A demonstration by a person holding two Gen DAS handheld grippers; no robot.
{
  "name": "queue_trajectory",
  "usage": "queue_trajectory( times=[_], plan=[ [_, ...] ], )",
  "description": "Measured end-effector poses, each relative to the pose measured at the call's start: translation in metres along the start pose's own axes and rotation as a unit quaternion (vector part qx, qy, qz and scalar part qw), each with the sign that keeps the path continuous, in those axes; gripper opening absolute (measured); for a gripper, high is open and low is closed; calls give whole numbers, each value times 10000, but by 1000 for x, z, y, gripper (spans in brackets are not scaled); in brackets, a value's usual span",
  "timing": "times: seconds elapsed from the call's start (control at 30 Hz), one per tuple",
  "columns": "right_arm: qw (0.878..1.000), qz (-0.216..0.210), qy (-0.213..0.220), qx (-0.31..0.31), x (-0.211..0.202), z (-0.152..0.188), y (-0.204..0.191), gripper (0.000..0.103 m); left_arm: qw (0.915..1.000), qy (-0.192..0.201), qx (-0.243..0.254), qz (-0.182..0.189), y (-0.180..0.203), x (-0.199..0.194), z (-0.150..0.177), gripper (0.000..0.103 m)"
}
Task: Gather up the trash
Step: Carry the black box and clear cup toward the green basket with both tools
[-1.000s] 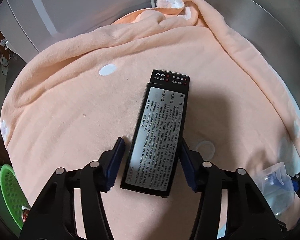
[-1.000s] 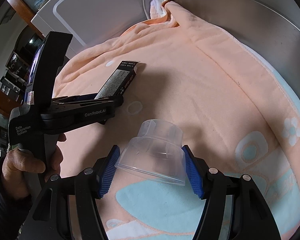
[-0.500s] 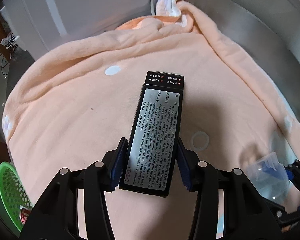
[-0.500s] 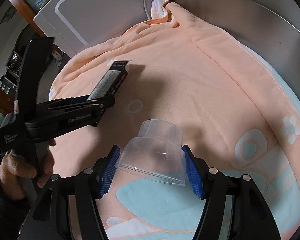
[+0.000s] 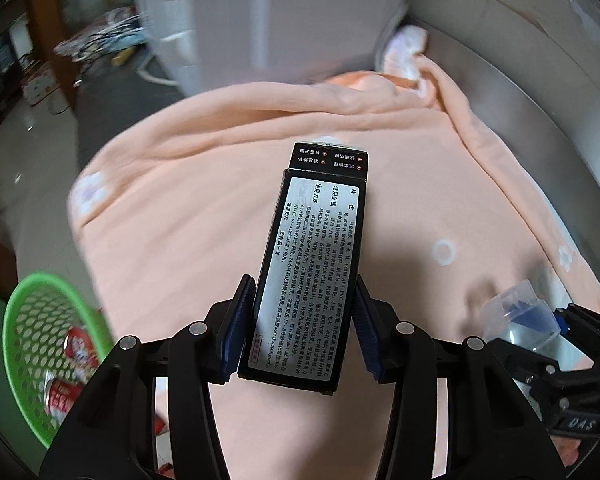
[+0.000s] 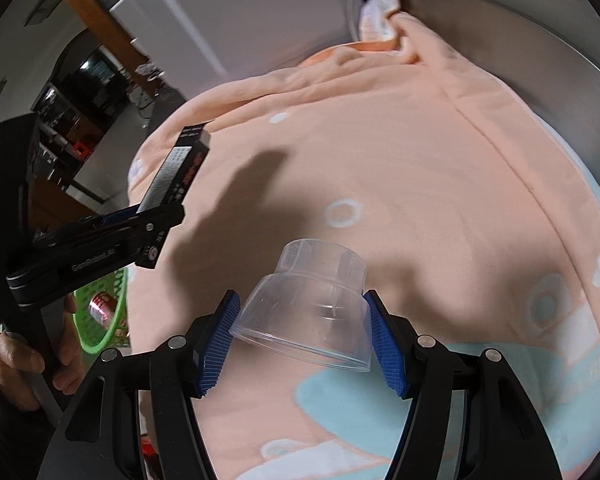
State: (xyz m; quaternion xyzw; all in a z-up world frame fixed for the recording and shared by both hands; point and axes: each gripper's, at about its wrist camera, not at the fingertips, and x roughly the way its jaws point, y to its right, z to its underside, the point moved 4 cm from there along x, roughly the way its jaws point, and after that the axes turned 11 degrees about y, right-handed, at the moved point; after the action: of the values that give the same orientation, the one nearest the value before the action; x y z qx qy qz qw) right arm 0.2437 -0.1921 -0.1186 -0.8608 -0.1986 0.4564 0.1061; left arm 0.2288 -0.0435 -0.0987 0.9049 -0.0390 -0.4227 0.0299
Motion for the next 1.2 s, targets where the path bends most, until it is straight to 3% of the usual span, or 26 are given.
queue_trajectory(
  times=[0.57,1.2],
  plan=[
    [9951,-689,-138,-698,34,0,-111,61,9907,484,-964,-834,-120,-70,32,47],
    [9785,-1492,-407,-1364,62,11,-229,61,9578,635,-2273,-1640,-250,-126,100,47]
  ],
)
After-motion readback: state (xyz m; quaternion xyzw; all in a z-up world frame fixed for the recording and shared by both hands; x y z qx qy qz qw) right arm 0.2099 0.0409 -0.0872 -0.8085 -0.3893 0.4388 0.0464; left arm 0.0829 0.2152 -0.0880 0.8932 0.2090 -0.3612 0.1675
